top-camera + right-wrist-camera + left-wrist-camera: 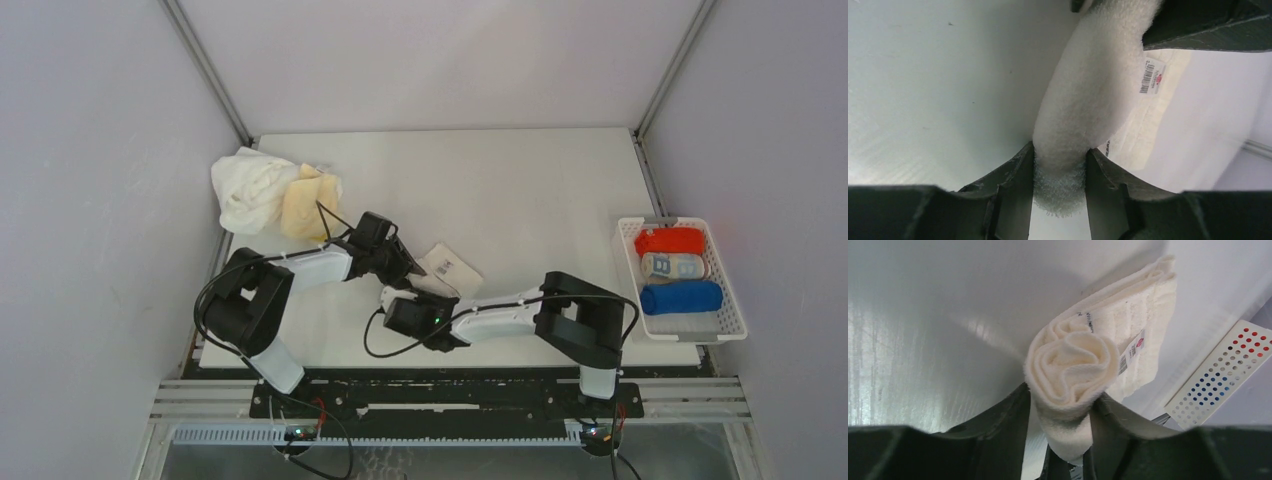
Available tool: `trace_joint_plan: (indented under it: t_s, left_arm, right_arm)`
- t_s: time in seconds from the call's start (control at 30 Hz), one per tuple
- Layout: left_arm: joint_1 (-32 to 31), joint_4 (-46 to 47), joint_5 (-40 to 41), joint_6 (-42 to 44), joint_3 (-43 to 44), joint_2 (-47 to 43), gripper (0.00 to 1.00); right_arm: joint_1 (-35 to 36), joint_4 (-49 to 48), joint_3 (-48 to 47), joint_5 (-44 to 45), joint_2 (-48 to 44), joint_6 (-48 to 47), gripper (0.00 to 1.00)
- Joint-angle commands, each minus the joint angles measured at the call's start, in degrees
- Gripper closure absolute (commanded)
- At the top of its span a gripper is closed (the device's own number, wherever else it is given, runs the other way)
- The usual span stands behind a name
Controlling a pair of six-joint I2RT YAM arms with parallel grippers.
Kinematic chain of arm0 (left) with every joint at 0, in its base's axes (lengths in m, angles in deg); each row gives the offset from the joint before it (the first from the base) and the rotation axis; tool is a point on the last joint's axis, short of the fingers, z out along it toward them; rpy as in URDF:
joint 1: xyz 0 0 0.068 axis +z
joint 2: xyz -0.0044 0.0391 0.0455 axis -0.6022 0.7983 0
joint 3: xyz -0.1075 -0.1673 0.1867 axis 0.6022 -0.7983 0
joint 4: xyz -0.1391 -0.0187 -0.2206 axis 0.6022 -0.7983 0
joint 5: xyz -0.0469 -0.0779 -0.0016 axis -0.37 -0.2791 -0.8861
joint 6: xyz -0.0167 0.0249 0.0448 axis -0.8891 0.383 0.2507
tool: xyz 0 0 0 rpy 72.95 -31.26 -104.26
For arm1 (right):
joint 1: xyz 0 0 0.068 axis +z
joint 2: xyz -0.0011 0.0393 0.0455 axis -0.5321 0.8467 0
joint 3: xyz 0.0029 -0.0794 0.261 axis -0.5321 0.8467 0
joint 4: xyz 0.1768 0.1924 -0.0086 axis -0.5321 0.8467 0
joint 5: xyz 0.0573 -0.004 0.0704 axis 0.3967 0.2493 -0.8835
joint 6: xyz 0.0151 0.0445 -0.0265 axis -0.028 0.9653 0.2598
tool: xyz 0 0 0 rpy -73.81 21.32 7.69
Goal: Roll the towels
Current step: Roll the towel at the center of the board.
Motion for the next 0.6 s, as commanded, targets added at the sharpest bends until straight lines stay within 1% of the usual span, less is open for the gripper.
trace_joint_plan:
  t_s: [0.0, 0.13, 0.17, 0.23, 0.33, 0.43, 0.57]
  left_arm:
    - [0.58, 0.98, -3.07, -0.07, -1.76, -2.10, 0.43]
    - [1.95, 5.37, -4.37, -1.97, -5.23, -6.63, 0.30]
    - [3.68, 6.29, -4.26, -2.22, -6.15, -8.24, 0.27]
    - [5.11, 7.97, -4.28, -2.77, -7.92, -11.59, 0.22]
    - [6.69, 9.77, -5.20, -2.94, -9.99, -14.01, 0.18]
    - [6.91, 10.43, -5.48, -2.43, -10.81, -14.81, 0.17]
    - [6.94, 15.90, -7.41, -4.24, -13.88, -14.95, 0.15]
  right_arm:
    - [-6.17, -3.25, 3.07, -21.14, -4.61, 0.86, 0.63]
    - [-13.01, -6.72, 5.97, -39.58, -8.18, 1.34, 0.63]
    - [-14.91, -7.11, 6.29, -44.26, -8.69, 1.80, 0.64]
    - [-18.84, -8.40, 7.09, -53.62, -9.29, 2.94, 0.64]
    - [-24.28, -10.28, 8.00, -65.99, -8.85, 4.47, 0.64]
    - [-29.17, -11.11, 7.93, -76.33, -7.35, 5.78, 0.64]
    - [-36.26, -13.67, 7.85, -92.33, -3.89, 10.34, 0.61]
